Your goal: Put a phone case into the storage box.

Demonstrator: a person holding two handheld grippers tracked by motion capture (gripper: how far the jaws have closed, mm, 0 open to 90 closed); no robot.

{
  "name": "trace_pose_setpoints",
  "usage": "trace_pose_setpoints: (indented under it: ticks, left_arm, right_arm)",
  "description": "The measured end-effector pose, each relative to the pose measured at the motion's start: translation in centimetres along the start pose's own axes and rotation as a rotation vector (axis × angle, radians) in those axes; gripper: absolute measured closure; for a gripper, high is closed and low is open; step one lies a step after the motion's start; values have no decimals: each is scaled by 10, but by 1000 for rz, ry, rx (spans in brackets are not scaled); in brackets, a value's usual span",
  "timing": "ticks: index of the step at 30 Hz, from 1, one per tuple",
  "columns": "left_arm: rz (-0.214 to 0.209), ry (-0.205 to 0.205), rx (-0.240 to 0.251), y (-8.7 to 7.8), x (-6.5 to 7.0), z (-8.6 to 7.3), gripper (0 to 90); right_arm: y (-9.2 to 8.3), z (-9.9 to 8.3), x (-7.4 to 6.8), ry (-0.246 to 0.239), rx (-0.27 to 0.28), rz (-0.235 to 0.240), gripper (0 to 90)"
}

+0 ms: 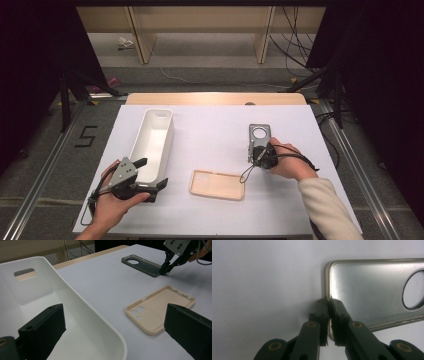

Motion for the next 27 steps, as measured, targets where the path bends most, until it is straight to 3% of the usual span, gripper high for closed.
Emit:
trace_pose_setpoints:
  ticks: [13, 27]
  left_arm:
    - [0, -1, 2, -1, 0, 0, 33]
    - [2, -1, 5, -1, 0, 1, 35]
  right_arm:
    - [-1, -1, 0, 5, 0, -1, 868]
    - [-10, -6, 0, 57, 90, -33, 888]
Point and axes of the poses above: each handheld gripper's, and its own axes: y roughly forward along the jaws, z roughly out of its top, x roughly to its right, the point moved 4 cm from there along y, roughly forward along the jaws, and after that the axes turned 5 degrees about z, right-handed, at the moved point
